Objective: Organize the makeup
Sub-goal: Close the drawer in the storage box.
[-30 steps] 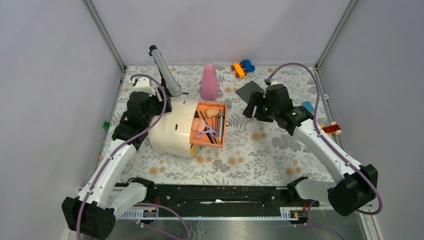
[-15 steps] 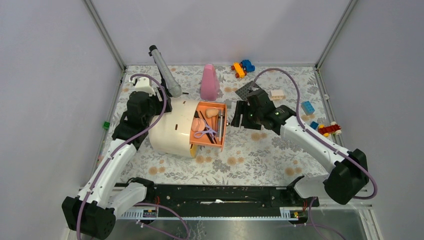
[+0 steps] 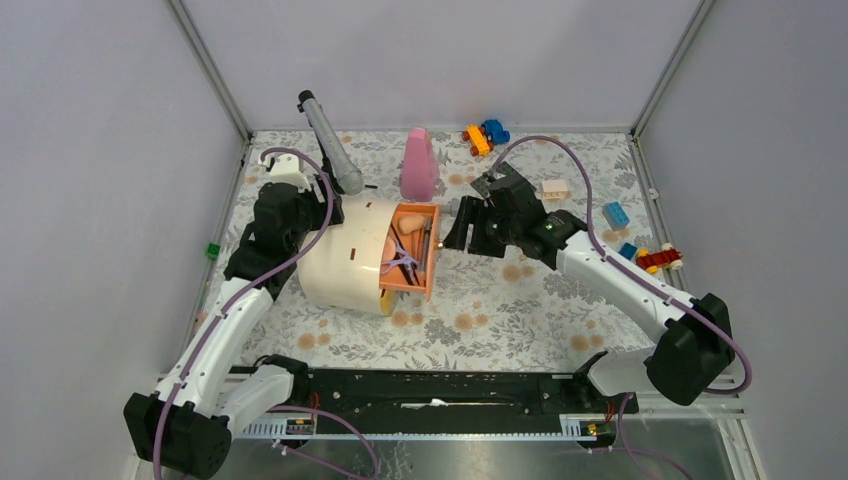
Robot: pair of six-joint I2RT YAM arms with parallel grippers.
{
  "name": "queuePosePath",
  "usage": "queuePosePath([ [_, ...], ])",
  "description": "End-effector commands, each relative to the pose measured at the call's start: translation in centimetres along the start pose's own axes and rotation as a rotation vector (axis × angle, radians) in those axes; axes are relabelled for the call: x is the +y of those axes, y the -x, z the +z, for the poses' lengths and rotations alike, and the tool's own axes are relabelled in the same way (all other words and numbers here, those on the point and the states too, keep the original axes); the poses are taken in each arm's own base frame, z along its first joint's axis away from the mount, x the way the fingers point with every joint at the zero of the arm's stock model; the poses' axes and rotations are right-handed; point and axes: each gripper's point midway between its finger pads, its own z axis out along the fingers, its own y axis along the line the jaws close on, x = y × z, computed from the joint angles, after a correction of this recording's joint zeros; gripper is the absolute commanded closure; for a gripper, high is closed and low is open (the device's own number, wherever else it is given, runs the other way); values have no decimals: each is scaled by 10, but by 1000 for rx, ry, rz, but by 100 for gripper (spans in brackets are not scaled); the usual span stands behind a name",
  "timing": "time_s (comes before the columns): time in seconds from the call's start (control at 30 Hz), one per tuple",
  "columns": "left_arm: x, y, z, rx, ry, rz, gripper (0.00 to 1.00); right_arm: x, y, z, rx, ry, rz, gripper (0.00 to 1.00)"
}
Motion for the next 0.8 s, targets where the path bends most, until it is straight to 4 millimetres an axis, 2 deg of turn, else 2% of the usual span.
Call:
queuePosePath([
  [0.0, 6, -25, 0, 103, 11, 42, 27, 42, 9, -5, -17, 182, 34, 27],
  [0.3, 6, -24, -1, 103, 11, 42, 27, 47, 4, 15, 9, 178, 42, 27],
  [0.77, 5, -25, -1, 106, 5, 42, 27, 92, -4, 31, 0, 214, 6, 26],
])
